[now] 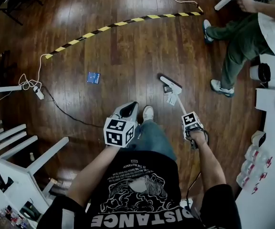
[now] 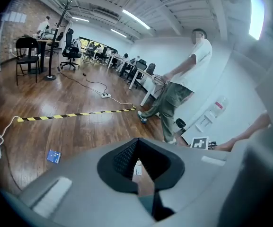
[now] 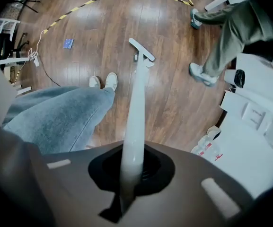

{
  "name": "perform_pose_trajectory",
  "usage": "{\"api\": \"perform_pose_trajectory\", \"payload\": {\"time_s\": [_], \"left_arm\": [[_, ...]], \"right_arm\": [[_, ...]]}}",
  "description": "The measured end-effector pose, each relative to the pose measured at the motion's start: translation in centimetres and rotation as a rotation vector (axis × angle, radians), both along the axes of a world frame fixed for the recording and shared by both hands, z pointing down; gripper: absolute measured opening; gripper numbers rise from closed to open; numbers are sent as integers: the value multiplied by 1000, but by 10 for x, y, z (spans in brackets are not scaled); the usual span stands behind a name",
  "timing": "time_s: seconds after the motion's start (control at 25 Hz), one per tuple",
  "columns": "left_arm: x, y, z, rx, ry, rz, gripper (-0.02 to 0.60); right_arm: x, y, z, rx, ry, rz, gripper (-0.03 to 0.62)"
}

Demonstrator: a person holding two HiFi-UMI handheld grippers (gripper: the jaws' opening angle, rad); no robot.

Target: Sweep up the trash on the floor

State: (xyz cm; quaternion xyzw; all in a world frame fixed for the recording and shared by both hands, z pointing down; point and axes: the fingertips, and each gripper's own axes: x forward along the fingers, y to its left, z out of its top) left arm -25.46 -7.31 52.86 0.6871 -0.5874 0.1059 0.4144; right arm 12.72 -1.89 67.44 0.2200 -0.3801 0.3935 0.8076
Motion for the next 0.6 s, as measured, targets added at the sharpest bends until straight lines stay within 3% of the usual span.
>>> {"api": "perform_pose_trajectory", "payload": {"time_s": [0.16, 0.44, 0.6], "left_arm": [[-9, -2, -2, -11, -15, -61, 5], [-25, -2, -3, -38, -53, -214, 5], [-38, 9, -5, -54, -80, -298, 5]], "right_arm": [[-22, 3, 0, 10, -86, -12, 0], [-100, 1, -4, -53, -320, -18, 0], [-147, -4, -10, -108, -409, -111, 0]]}}
